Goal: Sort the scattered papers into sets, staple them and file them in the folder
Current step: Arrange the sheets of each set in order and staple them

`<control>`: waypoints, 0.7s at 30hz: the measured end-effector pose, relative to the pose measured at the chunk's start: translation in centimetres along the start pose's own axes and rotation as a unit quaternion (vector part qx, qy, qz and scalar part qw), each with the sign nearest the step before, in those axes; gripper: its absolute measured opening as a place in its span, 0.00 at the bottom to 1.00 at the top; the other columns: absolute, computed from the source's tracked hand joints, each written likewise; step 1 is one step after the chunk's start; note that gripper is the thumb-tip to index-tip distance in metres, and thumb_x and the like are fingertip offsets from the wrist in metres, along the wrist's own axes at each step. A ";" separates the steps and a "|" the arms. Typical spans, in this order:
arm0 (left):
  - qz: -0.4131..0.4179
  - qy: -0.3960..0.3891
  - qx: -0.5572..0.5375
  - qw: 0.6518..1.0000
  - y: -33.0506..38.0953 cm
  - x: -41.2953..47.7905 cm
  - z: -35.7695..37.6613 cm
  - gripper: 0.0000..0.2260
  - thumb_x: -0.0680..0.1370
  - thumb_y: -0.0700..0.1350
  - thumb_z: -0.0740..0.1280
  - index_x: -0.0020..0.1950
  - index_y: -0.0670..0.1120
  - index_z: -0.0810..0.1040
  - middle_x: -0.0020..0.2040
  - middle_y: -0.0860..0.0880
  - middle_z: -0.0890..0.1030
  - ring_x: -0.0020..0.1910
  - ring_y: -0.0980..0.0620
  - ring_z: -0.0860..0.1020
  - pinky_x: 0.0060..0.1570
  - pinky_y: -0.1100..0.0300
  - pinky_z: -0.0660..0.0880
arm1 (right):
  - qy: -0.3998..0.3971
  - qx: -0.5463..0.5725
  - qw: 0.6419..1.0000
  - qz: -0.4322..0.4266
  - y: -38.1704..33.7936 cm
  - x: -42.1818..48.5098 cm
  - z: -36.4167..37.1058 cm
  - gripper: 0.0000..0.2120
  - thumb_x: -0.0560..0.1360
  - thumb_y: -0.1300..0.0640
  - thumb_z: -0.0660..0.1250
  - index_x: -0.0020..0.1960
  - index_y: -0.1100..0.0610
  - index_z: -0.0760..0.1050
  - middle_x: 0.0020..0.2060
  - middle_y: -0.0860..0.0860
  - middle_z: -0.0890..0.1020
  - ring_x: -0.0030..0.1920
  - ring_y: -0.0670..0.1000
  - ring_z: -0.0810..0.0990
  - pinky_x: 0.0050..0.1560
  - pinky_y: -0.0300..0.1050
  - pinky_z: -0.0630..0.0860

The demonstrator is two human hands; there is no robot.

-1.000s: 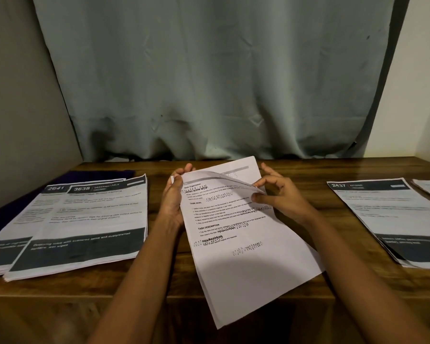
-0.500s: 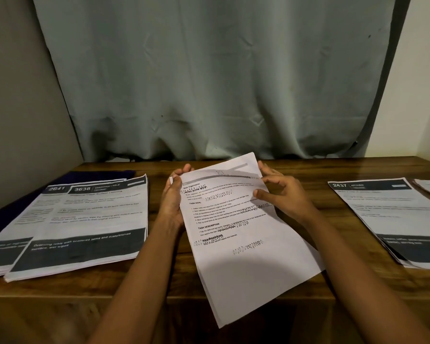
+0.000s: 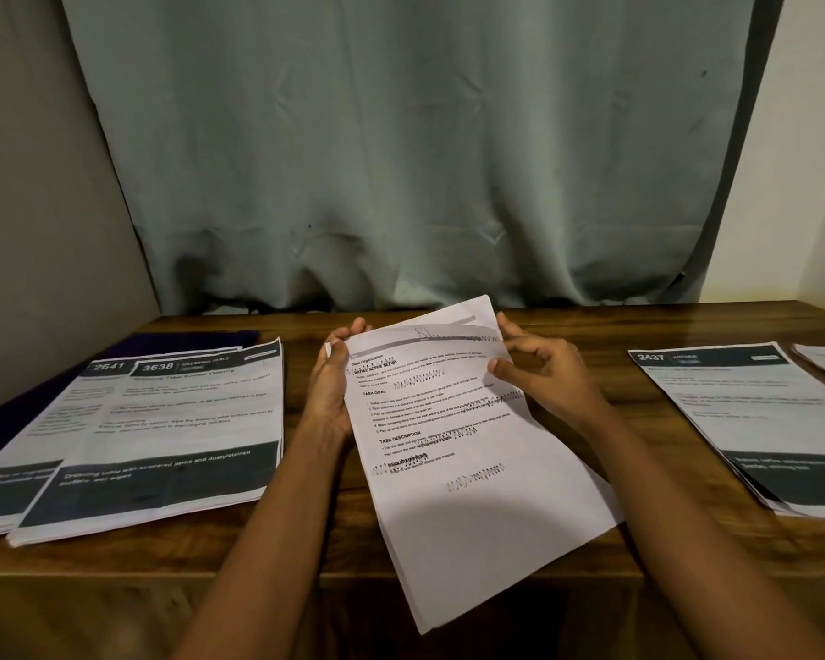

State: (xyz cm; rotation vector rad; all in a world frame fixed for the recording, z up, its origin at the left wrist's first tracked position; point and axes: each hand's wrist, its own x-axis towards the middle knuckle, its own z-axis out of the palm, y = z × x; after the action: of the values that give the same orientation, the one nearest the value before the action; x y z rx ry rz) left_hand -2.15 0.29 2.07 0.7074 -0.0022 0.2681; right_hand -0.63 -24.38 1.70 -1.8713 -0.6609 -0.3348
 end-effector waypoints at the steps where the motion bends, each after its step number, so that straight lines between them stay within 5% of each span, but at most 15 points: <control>1: 0.001 0.000 0.002 1.000 0.0 0.0 0.0 0.08 0.84 0.42 0.54 0.50 0.45 0.71 0.53 0.51 0.82 0.49 0.52 0.81 0.53 0.52 0.77 | 0.004 0.001 1.000 -0.003 0.0 0.0 0.0 0.07 0.73 0.56 0.72 0.50 0.48 0.82 0.70 0.42 0.69 0.61 0.37 0.72 0.52 0.41 0.79; 7: 0.002 -0.008 0.006 1.000 0.1 0.0 0.0 0.08 0.84 0.42 0.53 0.51 0.46 0.71 0.52 0.51 0.82 0.49 0.53 0.81 0.53 0.53 0.77 | 0.038 0.014 0.999 -0.017 0.5 0.3 -0.3 0.10 0.72 0.55 0.72 0.52 0.56 0.83 0.68 0.45 0.73 0.66 0.38 0.70 0.61 0.45 0.75; 11: 0.008 -0.008 0.007 1.000 0.0 0.0 0.0 0.08 0.84 0.41 0.53 0.51 0.45 0.71 0.55 0.50 0.81 0.55 0.50 0.79 0.60 0.50 0.73 | 0.035 0.009 0.999 -0.007 0.6 0.2 0.0 0.10 0.73 0.53 0.71 0.53 0.53 0.82 0.66 0.43 0.74 0.66 0.43 0.72 0.59 0.43 0.76; 16: 0.002 -0.036 0.000 0.999 0.1 -0.1 0.1 0.08 0.84 0.41 0.53 0.49 0.46 0.71 0.55 0.50 0.82 0.55 0.51 0.79 0.60 0.49 0.74 | 0.068 0.022 0.997 -0.019 0.6 1.1 0.0 0.21 0.74 0.54 0.70 0.66 0.52 0.73 0.67 0.43 0.74 0.66 0.42 0.72 0.61 0.40 0.74; 21: 0.010 -0.081 -0.018 0.997 0.3 -0.5 0.4 0.09 0.83 0.40 0.53 0.46 0.46 0.70 0.55 0.49 0.81 0.57 0.50 0.79 0.60 0.49 0.73 | 0.076 0.029 0.995 -0.055 1.1 2.5 -0.2 0.16 0.78 0.56 0.64 0.65 0.51 0.71 0.70 0.43 0.70 0.68 0.41 0.70 0.65 0.44 0.72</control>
State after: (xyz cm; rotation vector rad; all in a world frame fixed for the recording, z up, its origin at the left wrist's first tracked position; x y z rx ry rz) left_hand -2.63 0.12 2.55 0.6924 -0.1676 0.2282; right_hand 2.06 -24.13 2.28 -1.7389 -0.6645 -0.5195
